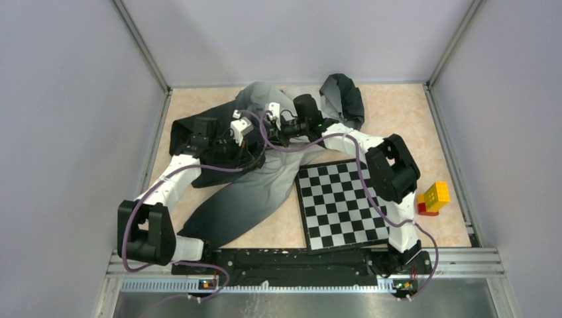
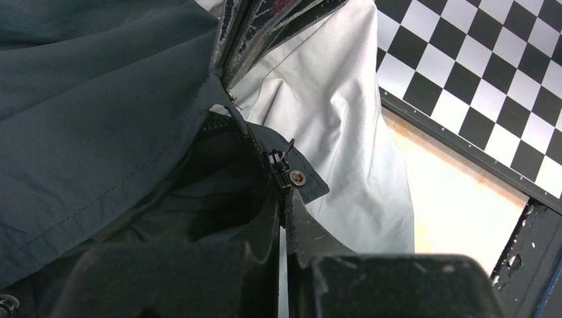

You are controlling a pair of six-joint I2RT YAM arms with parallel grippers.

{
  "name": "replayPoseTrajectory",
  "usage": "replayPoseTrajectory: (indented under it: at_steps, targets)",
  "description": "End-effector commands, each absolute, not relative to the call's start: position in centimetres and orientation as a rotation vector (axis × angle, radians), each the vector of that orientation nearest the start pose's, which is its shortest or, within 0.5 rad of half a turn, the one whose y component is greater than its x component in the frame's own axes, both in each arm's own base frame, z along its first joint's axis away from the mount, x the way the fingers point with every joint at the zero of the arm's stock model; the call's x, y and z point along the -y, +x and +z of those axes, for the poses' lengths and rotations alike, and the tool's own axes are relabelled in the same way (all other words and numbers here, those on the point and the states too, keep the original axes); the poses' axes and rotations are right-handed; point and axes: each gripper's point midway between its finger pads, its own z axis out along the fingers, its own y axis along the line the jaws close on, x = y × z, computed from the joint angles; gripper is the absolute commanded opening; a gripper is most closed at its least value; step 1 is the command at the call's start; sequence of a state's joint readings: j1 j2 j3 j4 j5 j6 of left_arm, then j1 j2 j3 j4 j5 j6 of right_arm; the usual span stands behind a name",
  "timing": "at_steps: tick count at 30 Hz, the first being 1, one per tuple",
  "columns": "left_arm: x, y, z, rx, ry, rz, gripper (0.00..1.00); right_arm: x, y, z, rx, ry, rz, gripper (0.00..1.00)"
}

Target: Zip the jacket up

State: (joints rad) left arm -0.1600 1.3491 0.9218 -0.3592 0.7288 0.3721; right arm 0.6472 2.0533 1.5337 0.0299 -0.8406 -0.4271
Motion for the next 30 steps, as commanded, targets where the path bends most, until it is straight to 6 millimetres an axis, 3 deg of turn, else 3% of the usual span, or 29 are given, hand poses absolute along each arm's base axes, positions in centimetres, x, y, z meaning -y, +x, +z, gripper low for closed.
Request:
replayPoseTrajectory:
  at_steps: [1, 13, 18, 30]
  targets:
    - [16.2, 31.6, 15.4, -1.971, 0.926, -0.748, 0.0, -43.1, 37.4, 17.3, -1.336, -1.417, 0.938, 0.0]
    - [16.0, 32.0, 14.5, -2.018, 0.906, -0.744, 0.0, -42.8, 36.6, 18.2, -1.271, -1.418, 0.918, 0.0]
    - [16.1, 32.0, 14.1, -2.035, 0.903, -0.757, 0.0, -42.6, 36.2, 19.6, -1.223, -1.388, 0.921, 0.0]
    - [16.0, 32.0, 14.1, -2.039, 0.899, -0.753, 0.0, -42.9, 35.6, 18.9, -1.222, -1.444, 0.908, 0.0]
